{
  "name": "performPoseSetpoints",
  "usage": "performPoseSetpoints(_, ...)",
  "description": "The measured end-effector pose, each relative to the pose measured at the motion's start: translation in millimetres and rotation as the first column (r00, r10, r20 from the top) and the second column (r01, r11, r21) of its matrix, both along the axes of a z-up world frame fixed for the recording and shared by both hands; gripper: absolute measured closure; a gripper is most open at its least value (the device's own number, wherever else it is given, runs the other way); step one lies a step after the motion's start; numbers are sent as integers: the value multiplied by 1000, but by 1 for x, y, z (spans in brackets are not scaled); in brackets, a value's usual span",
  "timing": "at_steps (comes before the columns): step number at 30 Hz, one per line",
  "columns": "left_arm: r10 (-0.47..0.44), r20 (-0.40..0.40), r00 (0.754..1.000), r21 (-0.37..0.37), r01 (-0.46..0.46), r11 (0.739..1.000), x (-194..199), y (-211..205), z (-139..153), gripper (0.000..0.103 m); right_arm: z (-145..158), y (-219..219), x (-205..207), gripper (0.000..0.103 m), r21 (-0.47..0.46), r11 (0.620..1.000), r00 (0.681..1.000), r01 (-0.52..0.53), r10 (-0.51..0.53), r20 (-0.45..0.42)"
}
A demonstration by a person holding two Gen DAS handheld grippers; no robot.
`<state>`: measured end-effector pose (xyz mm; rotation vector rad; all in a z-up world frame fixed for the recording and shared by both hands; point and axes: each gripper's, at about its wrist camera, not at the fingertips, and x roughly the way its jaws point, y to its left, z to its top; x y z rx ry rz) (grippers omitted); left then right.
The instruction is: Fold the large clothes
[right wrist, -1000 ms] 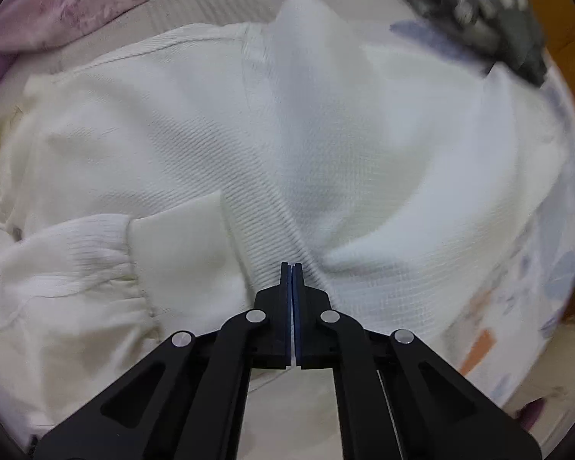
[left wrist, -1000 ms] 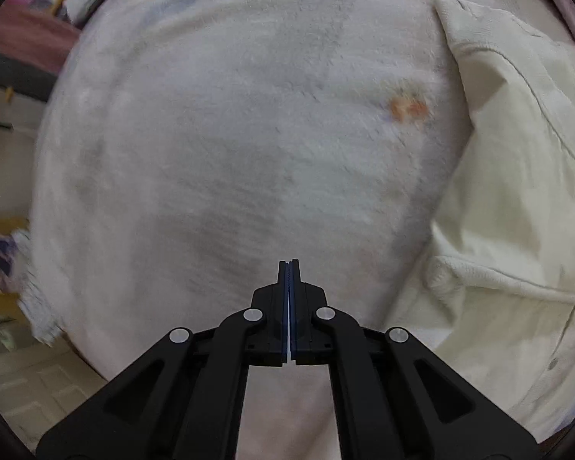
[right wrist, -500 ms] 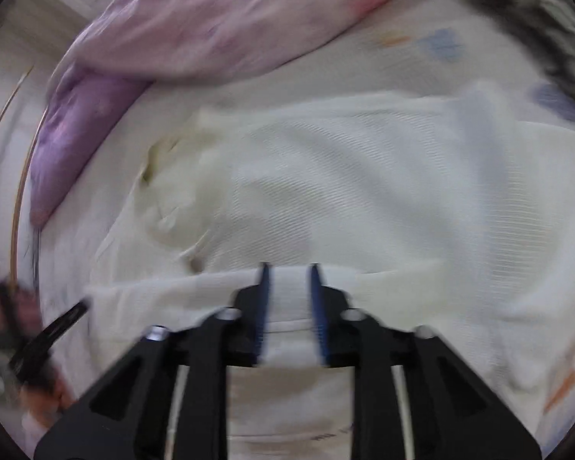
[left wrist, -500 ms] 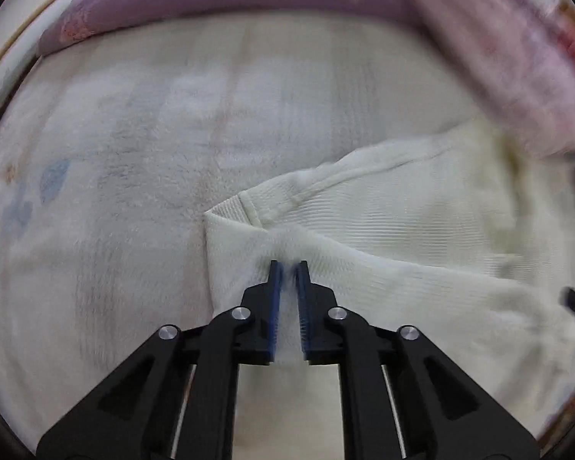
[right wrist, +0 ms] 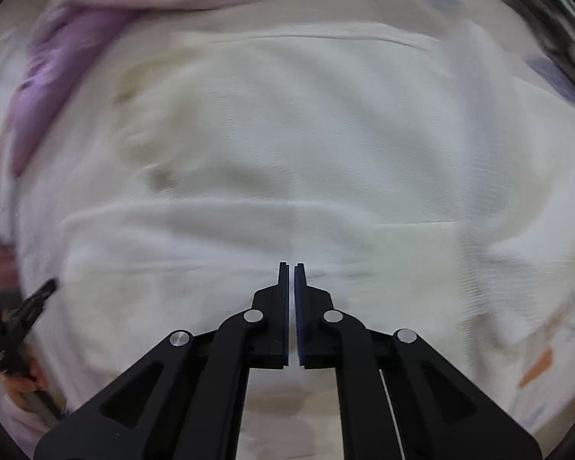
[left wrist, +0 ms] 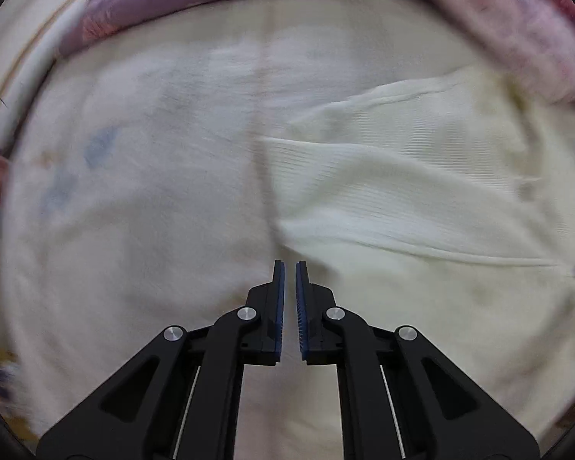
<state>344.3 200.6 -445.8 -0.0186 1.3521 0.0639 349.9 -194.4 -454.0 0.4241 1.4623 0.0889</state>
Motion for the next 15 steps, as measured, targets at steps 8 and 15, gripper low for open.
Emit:
performPoseSetpoints(8,-1,-117,993,12,2,1000,-73,-8,-46,97,-42,34,-31,103,-146,986,994,-83,72,-82)
performPoseSetpoints(15,48,-112,993,-38,-52,998,-90,7,-52,97,-55,-4,-55,103,-148,989,995,31,-44,-87)
